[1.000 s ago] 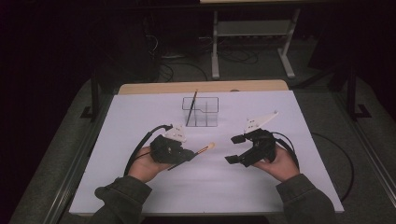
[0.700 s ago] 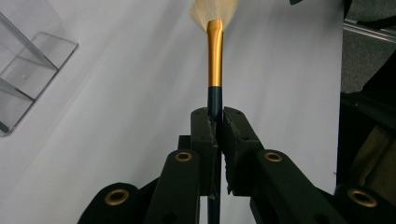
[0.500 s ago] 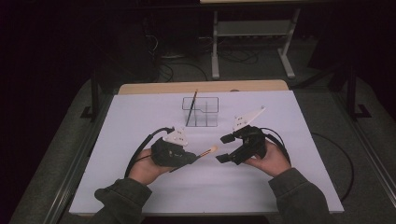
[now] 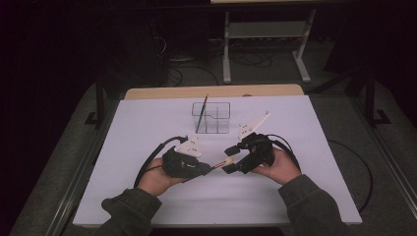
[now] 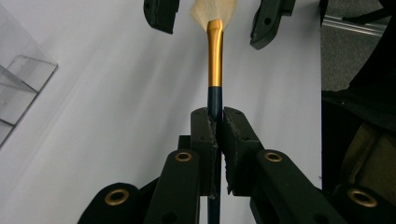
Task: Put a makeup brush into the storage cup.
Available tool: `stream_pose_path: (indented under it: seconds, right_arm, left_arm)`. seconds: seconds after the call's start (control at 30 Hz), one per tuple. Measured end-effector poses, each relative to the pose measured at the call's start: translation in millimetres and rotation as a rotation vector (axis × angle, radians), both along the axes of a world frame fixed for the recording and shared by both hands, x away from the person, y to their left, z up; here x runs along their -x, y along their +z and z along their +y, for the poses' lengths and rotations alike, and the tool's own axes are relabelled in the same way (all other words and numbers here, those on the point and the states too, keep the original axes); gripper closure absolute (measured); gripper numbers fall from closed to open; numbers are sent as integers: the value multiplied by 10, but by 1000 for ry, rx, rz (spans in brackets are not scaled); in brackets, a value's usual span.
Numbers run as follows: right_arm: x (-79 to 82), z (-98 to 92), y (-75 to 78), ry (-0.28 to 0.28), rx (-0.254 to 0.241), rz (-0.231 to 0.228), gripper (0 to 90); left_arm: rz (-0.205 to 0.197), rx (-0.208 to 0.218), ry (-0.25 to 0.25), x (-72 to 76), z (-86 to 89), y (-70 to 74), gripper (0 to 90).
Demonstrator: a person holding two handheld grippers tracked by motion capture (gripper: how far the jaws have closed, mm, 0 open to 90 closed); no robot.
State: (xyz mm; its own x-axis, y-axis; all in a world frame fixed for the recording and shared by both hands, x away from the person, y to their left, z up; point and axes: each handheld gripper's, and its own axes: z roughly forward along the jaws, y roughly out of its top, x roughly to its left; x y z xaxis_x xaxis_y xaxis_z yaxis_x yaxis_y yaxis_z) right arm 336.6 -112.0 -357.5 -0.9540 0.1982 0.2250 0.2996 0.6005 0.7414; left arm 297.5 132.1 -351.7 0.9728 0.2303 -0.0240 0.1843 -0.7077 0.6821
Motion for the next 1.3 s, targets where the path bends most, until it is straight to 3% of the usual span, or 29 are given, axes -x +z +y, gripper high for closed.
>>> stream_pose_path:
  seconds: [0.67, 1.1, 1.3]
  right_arm:
    - [-10, -24, -14, 109, -45, 51, 685]
    - [-4, -33, -6, 145, -80, 75, 800]
    - [10, -39, 19, 143, -80, 40, 814]
  left_arm:
    - [-7, 15, -49, 33, -85, -6, 833]
    - [-7, 3, -63, 23, -124, -30, 834]
    - [11, 16, -60, 11, -129, -26, 832]
